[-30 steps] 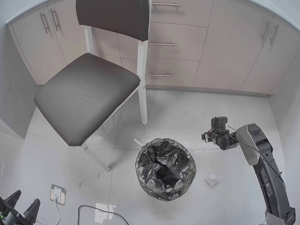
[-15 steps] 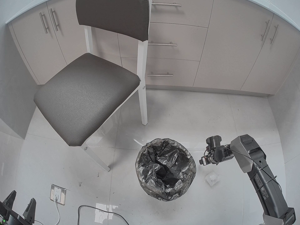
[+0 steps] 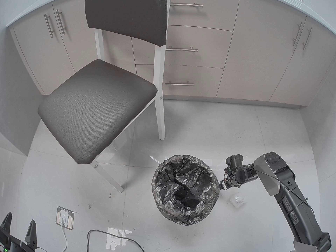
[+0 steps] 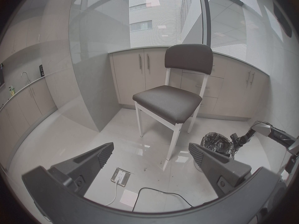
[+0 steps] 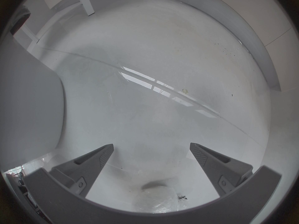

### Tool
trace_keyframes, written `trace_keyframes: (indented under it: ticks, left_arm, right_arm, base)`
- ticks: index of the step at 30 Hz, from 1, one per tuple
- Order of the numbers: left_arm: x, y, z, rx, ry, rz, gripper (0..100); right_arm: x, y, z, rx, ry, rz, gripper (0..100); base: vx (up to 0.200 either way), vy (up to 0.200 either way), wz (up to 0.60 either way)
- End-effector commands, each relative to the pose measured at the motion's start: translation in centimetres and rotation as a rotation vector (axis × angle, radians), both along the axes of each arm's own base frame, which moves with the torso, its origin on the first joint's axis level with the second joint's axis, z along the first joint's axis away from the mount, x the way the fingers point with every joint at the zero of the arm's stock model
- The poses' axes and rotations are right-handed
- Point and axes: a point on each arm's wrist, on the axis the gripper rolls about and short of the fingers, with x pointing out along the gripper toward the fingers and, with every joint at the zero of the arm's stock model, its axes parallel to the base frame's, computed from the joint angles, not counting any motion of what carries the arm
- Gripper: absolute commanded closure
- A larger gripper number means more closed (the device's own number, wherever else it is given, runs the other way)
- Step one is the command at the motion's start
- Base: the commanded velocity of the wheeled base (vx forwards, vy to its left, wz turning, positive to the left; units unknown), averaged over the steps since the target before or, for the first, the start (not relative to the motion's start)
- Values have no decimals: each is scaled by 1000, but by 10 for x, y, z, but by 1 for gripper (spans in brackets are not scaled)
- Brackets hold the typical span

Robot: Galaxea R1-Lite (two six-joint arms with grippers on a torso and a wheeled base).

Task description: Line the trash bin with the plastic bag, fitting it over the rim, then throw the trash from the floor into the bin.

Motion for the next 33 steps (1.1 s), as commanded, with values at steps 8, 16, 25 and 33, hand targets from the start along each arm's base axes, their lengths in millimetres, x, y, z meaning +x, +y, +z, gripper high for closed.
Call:
trace_keyframes:
  ticks: [8, 16, 25, 33]
  left_arm:
    - [-4, 0, -2, 22, -42, -7, 0]
    - [-4, 0, -2, -1, -46, -6, 0]
    - [-4, 0, -1, -24, -50, -6, 0]
    - [-4, 0, -1, -24, -50, -4, 0]
  right_arm:
    - [-7, -2, -5, -40, 84, 41, 0]
    - [-21, -8, -12, -80, 245, 81, 0]
    - [-28, -18, -14, -102, 333, 69, 0]
    - [-33, -28, -16, -145, 386, 49, 0]
  base:
    - [0, 0, 0]
    - [0, 0, 0]
    - [0, 0, 0]
    - [0, 0, 0]
